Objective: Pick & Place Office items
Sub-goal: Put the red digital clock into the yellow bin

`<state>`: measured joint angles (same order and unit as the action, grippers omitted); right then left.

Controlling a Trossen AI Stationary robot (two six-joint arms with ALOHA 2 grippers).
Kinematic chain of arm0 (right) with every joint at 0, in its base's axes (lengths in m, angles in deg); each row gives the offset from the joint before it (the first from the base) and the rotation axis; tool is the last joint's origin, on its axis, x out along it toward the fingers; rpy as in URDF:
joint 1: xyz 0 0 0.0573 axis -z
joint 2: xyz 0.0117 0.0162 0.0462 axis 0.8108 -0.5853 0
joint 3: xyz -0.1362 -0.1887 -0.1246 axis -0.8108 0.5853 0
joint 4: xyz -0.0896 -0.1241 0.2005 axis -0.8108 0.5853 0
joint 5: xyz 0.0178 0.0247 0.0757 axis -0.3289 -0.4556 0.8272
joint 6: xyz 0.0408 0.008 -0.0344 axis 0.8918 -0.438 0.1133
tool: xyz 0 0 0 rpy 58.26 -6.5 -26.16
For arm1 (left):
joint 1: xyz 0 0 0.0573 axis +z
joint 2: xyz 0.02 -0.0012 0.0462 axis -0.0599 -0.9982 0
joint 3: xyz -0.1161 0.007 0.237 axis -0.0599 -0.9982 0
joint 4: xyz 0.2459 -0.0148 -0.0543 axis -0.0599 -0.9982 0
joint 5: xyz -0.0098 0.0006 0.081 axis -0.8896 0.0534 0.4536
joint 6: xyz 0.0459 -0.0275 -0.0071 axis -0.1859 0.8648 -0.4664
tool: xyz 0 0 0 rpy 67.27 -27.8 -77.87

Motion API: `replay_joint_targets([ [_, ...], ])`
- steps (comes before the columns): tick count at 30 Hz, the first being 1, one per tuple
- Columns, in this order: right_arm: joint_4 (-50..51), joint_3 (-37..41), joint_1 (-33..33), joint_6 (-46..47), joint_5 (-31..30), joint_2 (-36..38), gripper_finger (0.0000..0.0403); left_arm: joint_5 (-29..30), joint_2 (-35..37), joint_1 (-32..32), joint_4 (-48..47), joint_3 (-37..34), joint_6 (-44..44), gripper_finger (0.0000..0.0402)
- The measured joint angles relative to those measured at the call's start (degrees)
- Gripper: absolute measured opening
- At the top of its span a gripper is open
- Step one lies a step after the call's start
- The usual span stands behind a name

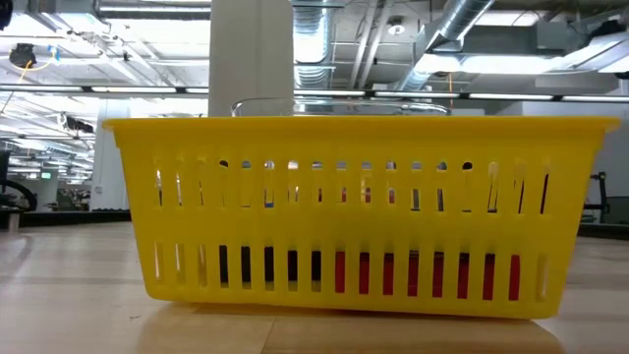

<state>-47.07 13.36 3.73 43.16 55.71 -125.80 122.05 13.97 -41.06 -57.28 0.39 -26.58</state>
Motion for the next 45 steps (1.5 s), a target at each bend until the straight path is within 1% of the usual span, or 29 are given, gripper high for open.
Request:
replay_joint_targets([
  [7, -12.16, 0.00, 5.08, -17.22, 8.20, -0.02, 0.0058, 0.49, -1.19, -5.30, 0.01, 0.00, 2.36, 0.0232],
  [11, -15.11, -0.02, 7.95, -25.02, 12.64, -0.02, 0.0058, 0.84, -2.87, -8.57, -0.01, 0.00, 2.41, 0.0232],
  [15, -15.16, -0.02, 10.72, -30.44, 15.74, -0.02, 0.0058, 6.30, -3.64, -11.62, -0.03, 0.00, 4.52, 0.0232],
  [18, -15.32, -0.02, 12.61, -33.69, 16.89, -0.12, 0.0058, 10.50, -4.12, -13.20, 0.09, 0.00, 6.51, 0.0232],
  [20, -15.26, -0.02, 13.64, -35.79, 17.08, -0.24, 0.0058, 11.94, -4.60, -13.81, -0.03, 0.00, 7.74, 0.0232],
  [23, -16.74, -0.07, 15.49, -38.53, 17.28, -1.04, 0.0058, 12.12, -5.12, -14.20, 0.11, 0.00, 8.94, 0.0232],
  [25, -17.18, 0.02, 16.36, -39.78, 17.78, -1.56, 0.0058, 12.14, -5.39, -14.18, 0.17, 0.00, 9.91, 0.0232],
  [27, -20.16, -0.23, 17.95, -41.21, 18.72, -3.00, 0.0058, 12.17, -5.40, -14.18, 0.26, 0.00, 10.67, 0.0232],
  [28, -19.53, -0.08, 18.21, -41.93, 18.80, -3.25, 0.0058, 12.33, -5.40, -14.15, 0.27, 0.00, 11.01, 0.0232],
  [35, -22.09, -0.87, 21.24, -42.43, 21.32, -8.80, 0.0058, 12.47, -5.37, -14.15, 0.20, 0.00, 11.35, 0.0232],
  [39, -19.78, -2.88, 21.44, -40.94, 21.34, -11.87, 0.0058, 12.55, -5.38, -14.13, 0.18, 0.00, 11.17, 0.0232],
  [41, -16.93, -3.92, 21.14, -40.57, 21.36, -12.94, 0.0058, 12.56, -5.35, -14.15, 0.18, 0.00, 11.15, 0.0232],
  [45, -14.97, -4.57, 20.13, -38.21, 19.27, -13.33, 0.0058, 12.65, -5.30, -14.15, 0.51, 0.00, 10.00, 0.0232],
])
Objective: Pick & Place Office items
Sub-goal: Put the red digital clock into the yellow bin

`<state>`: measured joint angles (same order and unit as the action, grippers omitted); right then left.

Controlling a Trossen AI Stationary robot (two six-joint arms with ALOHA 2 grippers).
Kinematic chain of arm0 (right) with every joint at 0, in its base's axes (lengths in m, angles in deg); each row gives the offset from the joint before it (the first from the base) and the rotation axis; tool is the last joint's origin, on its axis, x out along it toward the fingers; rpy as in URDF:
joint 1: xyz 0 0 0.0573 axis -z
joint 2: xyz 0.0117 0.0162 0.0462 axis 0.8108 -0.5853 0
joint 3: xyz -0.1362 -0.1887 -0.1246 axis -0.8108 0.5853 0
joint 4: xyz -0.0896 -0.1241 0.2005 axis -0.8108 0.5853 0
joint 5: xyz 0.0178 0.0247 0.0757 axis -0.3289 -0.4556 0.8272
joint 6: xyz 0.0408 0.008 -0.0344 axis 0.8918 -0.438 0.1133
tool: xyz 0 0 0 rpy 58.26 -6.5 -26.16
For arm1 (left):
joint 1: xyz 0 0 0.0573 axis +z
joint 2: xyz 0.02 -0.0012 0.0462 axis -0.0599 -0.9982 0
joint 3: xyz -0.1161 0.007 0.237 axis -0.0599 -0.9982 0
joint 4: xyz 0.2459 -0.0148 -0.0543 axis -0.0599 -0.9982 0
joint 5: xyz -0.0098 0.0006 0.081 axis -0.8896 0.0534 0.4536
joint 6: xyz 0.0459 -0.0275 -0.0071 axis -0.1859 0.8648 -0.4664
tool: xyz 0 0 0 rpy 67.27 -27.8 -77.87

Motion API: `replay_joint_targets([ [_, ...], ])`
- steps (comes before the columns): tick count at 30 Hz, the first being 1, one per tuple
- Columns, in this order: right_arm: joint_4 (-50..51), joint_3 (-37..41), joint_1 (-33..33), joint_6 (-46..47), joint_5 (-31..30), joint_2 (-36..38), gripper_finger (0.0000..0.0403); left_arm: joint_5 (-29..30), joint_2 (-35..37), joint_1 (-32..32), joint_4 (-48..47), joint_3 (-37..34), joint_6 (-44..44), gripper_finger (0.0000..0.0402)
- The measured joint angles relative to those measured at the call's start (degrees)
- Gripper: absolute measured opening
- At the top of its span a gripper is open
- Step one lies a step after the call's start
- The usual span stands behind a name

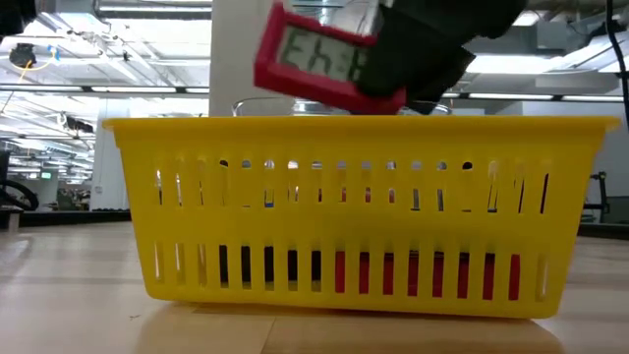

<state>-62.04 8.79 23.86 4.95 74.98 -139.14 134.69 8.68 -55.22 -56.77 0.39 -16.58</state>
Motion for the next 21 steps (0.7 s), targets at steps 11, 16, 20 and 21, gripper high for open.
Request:
replay_joint_targets([
  [11, 5.39, 0.07, -3.05, 7.56, -7.95, 0.37, 0.0058, 0.04, 0.16, 0.14, 0.68, 0.00, -2.33, 0.0232],
  [16, 5.15, 0.13, -2.98, 8.12, -8.85, 0.35, 0.0062, 0.04, 0.16, 0.17, 0.96, 0.00, -3.62, 0.0232],
  [20, 4.52, 0.13, -2.97, 8.05, -8.95, 0.35, 0.0077, 0.04, 0.16, 0.17, 1.03, 0.00, -3.99, 0.0232],
  [21, 4.47, 0.15, -2.92, 7.90, -8.95, 0.35, 0.0081, 0.04, 0.17, 0.17, 1.03, 0.00, -3.99, 0.0232],
])
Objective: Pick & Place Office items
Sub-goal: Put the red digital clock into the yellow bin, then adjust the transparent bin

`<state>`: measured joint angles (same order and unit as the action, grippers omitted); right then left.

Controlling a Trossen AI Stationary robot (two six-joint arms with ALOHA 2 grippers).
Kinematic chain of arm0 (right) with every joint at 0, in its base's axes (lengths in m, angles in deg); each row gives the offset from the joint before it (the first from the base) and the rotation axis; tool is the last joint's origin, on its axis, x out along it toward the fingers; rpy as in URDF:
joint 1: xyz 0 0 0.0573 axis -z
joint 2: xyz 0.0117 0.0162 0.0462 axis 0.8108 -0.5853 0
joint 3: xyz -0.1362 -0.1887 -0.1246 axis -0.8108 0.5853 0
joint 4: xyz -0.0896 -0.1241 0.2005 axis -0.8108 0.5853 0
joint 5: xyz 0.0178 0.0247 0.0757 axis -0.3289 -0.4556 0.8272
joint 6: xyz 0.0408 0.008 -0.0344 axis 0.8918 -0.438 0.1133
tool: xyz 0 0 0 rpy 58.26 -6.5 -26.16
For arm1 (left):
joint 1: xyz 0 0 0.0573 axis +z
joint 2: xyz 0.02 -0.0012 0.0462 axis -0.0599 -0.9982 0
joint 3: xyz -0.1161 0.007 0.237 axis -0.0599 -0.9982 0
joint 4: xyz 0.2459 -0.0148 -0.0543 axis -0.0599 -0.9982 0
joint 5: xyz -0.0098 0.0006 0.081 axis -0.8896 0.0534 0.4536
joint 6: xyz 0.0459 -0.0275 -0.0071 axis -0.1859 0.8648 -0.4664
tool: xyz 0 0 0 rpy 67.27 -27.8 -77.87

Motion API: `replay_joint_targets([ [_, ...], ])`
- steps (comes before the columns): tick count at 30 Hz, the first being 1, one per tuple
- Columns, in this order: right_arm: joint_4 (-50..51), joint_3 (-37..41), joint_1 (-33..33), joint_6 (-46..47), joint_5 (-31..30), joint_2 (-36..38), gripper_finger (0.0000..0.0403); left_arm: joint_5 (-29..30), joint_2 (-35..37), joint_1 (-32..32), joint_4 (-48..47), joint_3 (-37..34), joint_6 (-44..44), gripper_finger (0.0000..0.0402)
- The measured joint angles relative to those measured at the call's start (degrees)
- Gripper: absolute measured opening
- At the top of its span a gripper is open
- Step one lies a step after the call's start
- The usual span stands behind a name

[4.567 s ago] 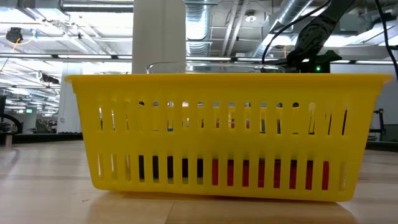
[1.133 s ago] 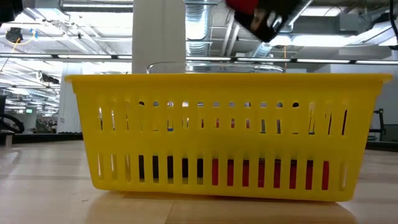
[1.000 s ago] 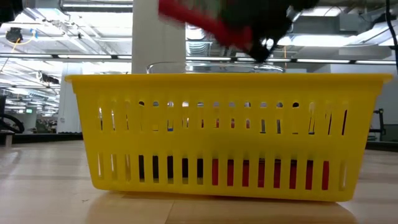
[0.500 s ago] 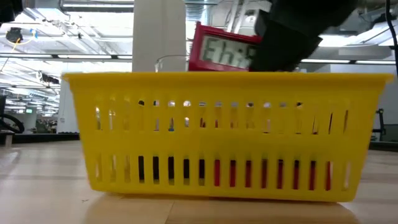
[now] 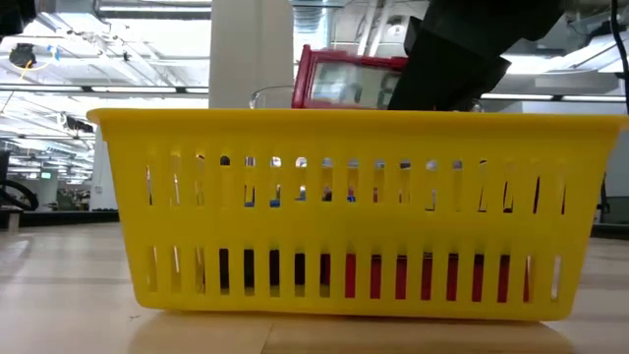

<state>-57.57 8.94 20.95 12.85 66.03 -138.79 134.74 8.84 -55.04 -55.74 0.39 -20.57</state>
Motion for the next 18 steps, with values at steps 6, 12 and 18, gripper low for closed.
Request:
replay_joint_targets([
  [6, -0.07, 0.03, 0.31, -0.24, -0.09, -0.07, 0.0107, 0.00, -0.01, 0.00, 0.00, 0.00, 0.00, 0.0232],
  [12, 0.15, 0.02, -0.04, -0.61, -3.01, 0.65, 0.0136, 0.00, 0.02, 0.00, 0.00, 0.00, 0.00, 0.0232],
  [18, 1.03, -2.95, -3.49, -1.89, -9.53, 4.53, 0.0152, 0.00, -0.01, 0.00, 0.00, 0.00, 0.00, 0.0232],
])
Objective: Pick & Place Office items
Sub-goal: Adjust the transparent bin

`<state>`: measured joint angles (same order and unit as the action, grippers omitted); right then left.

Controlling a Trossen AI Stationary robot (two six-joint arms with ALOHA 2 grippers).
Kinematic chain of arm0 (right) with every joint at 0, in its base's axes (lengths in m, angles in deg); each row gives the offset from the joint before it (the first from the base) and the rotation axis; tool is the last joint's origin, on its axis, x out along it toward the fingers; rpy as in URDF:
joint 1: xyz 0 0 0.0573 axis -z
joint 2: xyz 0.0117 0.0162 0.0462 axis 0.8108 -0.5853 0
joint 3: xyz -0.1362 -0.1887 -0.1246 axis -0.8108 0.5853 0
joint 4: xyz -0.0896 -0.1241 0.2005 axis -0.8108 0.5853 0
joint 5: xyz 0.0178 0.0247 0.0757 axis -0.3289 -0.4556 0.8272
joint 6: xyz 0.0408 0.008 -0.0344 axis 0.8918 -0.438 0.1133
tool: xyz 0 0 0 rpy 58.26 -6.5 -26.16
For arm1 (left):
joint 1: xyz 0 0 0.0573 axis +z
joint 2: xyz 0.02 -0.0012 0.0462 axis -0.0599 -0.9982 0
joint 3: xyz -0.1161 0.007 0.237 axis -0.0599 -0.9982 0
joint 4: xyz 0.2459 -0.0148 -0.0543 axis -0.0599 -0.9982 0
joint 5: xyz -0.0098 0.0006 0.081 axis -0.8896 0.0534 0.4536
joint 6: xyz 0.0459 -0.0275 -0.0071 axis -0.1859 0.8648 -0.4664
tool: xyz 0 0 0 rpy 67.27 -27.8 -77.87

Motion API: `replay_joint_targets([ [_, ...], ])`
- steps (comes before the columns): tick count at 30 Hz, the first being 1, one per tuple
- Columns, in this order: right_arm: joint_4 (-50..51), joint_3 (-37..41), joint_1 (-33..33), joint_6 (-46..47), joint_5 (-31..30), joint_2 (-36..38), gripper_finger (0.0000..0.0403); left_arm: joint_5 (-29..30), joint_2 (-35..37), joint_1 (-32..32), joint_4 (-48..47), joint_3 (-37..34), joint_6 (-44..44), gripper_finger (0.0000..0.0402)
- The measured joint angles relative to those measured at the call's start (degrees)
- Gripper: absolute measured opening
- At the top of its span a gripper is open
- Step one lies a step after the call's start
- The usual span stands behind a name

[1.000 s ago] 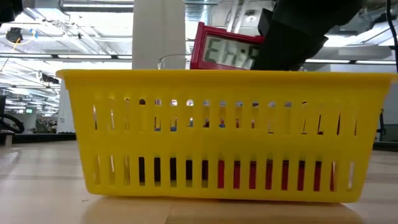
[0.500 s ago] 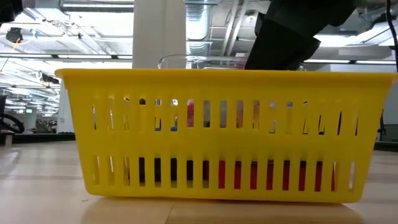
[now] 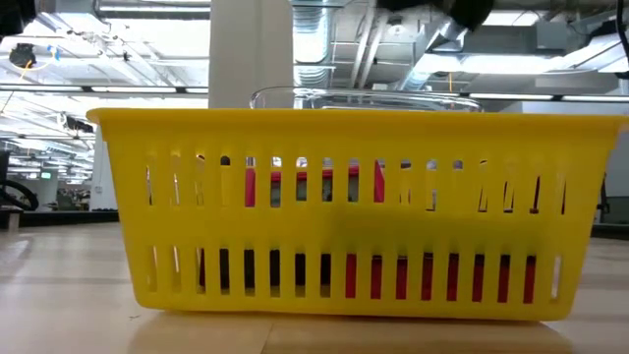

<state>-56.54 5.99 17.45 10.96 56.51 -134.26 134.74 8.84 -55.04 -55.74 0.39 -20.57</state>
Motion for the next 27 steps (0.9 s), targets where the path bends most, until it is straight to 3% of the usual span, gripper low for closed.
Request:
replay_joint_targets([
  [7, 13.58, -0.39, -3.30, 9.34, -5.65, 0.82, 0.0126, 0.00, 0.02, 0.00, 0.00, 0.00, 0.02, 0.0232],
  [15, 18.83, 0.68, -3.44, 14.91, -7.01, -0.13, 0.0009, -0.02, 0.01, 0.00, 0.04, 0.00, 0.22, 0.0232],
  [22, 33.97, 0.57, -3.81, 25.49, -10.65, -0.11, 0.0003, -0.02, 0.02, 0.00, 0.04, 0.00, 0.22, 0.0232],
  [27, 36.08, 0.65, -2.41, 25.52, -11.97, -0.08, 0.0001, -0.02, 0.02, 0.00, 0.04, 0.00, 0.22, 0.0232],
])
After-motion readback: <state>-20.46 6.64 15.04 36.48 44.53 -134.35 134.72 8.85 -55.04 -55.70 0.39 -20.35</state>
